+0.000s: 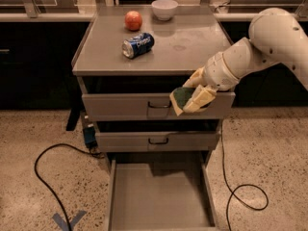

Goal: Pick sponge from bottom drawer and place on counter

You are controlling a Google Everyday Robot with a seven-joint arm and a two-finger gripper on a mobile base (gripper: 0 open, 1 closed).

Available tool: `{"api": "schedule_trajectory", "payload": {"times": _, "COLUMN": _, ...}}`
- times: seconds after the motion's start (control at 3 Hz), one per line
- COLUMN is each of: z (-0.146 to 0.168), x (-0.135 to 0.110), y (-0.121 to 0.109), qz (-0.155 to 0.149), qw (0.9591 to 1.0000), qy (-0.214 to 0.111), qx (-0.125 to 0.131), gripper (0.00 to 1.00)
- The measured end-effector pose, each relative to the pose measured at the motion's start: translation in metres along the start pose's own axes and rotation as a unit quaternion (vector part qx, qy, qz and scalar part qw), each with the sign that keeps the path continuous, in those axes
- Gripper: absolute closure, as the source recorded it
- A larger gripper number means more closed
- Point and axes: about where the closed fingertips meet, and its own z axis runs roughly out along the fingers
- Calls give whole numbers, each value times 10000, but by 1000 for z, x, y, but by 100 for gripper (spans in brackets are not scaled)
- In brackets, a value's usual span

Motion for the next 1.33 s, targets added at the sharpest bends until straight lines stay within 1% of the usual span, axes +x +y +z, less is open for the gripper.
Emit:
{"api": "schedule_trajectory", "payload": {"times": 0.33, "z": 0, "x": 0, "y": 0, "qz": -2, "qw": 10000, "qy": 1, "qx": 1, "gripper": 100}}
{"api": "schedule_trajectory", "payload": {"times": 0.67, "z": -27, "x": -23, "y": -13, "qz": -148, "qw": 9998, "qy": 63, "qx": 123, "gripper": 100}}
{"api": "schedule_trajectory", "payload": {"times": 1.0, "z": -67, "x": -65, "y": -42, "qz": -550, "qw": 9978, "qy": 150, "qx": 343, "gripper": 100}}
{"api": "schedule_trajectory", "payload": {"times": 1.33, "z": -64, "x": -85, "y": -79, "qz": -819, "qw": 9963, "qy": 133, "qx": 225, "gripper": 100}}
